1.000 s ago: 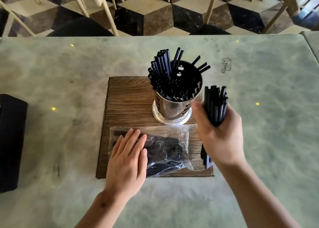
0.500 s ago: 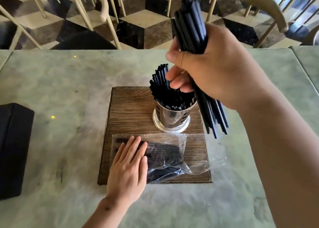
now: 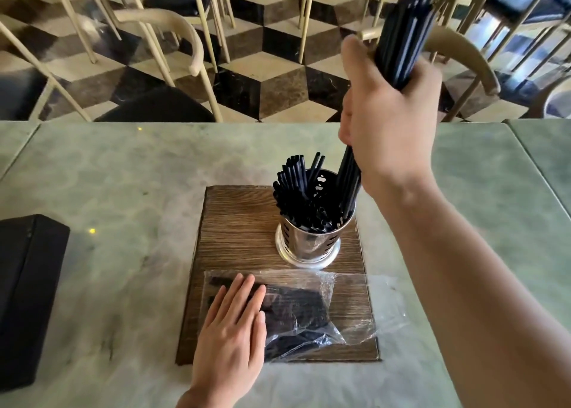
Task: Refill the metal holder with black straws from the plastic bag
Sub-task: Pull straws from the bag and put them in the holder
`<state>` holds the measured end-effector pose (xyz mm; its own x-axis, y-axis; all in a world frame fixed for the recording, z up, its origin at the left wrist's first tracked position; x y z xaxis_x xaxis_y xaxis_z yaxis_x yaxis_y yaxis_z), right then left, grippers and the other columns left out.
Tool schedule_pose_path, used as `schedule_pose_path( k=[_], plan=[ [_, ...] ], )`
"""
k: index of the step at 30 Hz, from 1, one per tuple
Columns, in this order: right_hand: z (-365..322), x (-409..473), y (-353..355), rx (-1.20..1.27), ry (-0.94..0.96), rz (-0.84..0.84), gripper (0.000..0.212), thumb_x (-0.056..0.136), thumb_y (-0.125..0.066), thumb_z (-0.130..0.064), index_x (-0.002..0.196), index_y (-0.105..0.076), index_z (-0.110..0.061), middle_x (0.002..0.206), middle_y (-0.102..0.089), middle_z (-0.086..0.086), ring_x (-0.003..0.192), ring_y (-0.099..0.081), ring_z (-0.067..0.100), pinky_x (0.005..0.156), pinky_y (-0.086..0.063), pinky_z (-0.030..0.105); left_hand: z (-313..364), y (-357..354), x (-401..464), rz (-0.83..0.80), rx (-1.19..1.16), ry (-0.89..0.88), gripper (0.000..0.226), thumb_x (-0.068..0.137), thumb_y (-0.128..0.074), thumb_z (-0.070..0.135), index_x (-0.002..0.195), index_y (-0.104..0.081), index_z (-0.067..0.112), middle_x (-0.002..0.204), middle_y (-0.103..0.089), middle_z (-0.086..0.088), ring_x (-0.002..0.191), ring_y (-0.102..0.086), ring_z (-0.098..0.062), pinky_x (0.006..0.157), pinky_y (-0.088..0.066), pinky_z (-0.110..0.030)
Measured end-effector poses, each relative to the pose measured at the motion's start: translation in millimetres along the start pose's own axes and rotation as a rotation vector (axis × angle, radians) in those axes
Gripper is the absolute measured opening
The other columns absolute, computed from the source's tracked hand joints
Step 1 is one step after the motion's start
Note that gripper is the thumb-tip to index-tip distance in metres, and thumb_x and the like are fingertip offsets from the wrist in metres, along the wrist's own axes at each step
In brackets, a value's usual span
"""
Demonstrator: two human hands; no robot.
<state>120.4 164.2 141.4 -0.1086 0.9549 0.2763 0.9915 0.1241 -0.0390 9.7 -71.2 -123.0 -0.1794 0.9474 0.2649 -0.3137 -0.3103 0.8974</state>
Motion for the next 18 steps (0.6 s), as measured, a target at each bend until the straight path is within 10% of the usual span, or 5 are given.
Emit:
schedule_pose_path(
  k=[8,18],
  plan=[
    [57.3,-52.3,11.7,-0.034,0.097,0.231,0.055,0.102,-0.06,-0.037,0.063,-0.038,-0.004,0.053,-0.04,0.022,0.046,-0.039,0.039,0.044,-0.033,0.046,1.7,0.9,1.1,0.036,0.005,-0.002,0.05,0.111,-0.034,0.035,0.136,-0.069,0.01,0.152,-0.059,-0.009,0.145,-0.052,-0.027,0.115,-0.041,-0.05],
    [81.2,-97.6,3.9,-0.355,0.169,0.355,0.027,0.102,-0.053,-0.049,0.079,-0.054,-0.036,0.077,-0.059,-0.015,0.08,-0.056,0.018,0.081,-0.046,0.047,1.4,-0.4,0.9,0.018,0.006,-0.001,0.051,0.112,-0.033,0.036,0.139,-0.067,0.011,0.154,-0.056,-0.008,0.147,-0.049,-0.026,0.116,-0.04,-0.05]
  ],
)
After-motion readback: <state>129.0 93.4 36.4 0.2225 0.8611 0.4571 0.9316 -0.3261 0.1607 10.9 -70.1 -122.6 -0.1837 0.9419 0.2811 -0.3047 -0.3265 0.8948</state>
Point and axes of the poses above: each hand's wrist, its own x-axis towards the middle knuckle, its own y-axis out of the back of the hand, z = x × y, the point moved 1 cm from there along x, towards the middle knuckle
